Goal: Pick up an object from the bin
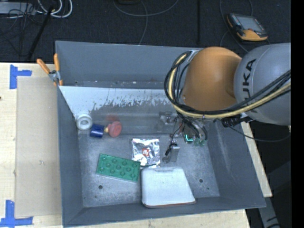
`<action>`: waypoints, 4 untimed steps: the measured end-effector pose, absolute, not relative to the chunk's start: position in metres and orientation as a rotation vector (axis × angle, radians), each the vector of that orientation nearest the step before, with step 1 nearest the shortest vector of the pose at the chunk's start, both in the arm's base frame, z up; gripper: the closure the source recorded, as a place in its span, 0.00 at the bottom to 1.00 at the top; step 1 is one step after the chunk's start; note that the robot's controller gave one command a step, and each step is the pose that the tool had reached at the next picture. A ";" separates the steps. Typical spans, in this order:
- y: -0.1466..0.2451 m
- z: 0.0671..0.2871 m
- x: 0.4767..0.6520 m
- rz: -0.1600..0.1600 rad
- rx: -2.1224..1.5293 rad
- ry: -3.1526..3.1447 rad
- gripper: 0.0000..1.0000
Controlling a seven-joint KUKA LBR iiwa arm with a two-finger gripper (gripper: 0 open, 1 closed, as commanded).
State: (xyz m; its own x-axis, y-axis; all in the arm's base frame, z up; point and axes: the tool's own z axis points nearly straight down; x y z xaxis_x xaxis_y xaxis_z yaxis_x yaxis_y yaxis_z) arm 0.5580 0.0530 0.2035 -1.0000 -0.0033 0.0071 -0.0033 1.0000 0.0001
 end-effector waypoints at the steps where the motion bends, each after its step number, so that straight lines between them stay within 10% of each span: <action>1: 0.072 0.069 0.551 0.000 0.188 -3.127 0.00; 2: 0.073 0.076 0.558 -0.008 0.184 -3.156 1.00; 3: 0.080 0.168 0.530 -0.001 0.213 -3.141 1.00; 4: 0.085 0.254 0.560 -0.001 0.192 -3.147 1.00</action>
Offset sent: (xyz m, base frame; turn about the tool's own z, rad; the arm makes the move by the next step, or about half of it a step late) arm -0.0065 0.0180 -0.1335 -0.1183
